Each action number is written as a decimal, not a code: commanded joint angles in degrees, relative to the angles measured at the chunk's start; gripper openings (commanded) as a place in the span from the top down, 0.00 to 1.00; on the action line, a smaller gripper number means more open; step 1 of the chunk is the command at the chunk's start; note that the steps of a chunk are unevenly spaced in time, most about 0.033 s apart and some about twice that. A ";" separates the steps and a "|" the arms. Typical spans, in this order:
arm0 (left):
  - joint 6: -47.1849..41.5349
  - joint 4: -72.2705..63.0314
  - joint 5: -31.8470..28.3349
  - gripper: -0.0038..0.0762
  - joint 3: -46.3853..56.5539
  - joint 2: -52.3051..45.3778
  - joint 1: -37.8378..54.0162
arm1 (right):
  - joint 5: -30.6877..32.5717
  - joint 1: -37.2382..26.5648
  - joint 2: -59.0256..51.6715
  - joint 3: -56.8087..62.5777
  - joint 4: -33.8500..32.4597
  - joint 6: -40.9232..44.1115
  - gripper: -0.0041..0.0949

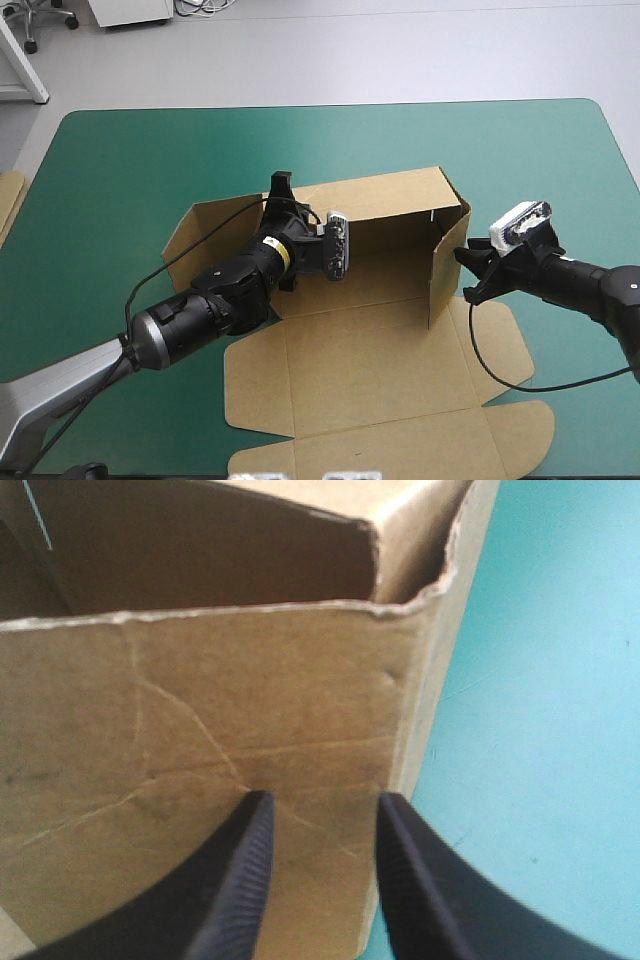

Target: Fold the box

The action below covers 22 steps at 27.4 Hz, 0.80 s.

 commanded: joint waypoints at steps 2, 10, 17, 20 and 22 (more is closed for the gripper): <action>-1.05 -1.20 -2.81 0.96 -1.32 -1.02 -0.52 | -0.46 -0.21 -1.16 -1.17 6.53 -4.68 0.36; -1.05 -1.20 -3.97 0.96 -1.32 -1.02 -0.52 | -0.36 -0.10 3.08 -1.17 11.59 -10.77 0.36; -1.05 -1.20 -4.10 0.96 -1.32 -1.02 -0.52 | -1.60 2.21 5.53 -1.17 15.48 -16.36 0.36; -1.05 -0.95 -4.10 0.96 -1.32 -1.02 -0.52 | -7.33 5.36 6.06 -1.17 15.90 -16.93 0.36; -1.05 -0.95 -4.10 0.96 -1.32 -1.02 -0.52 | -10.12 7.15 6.44 -1.17 15.90 -16.93 0.36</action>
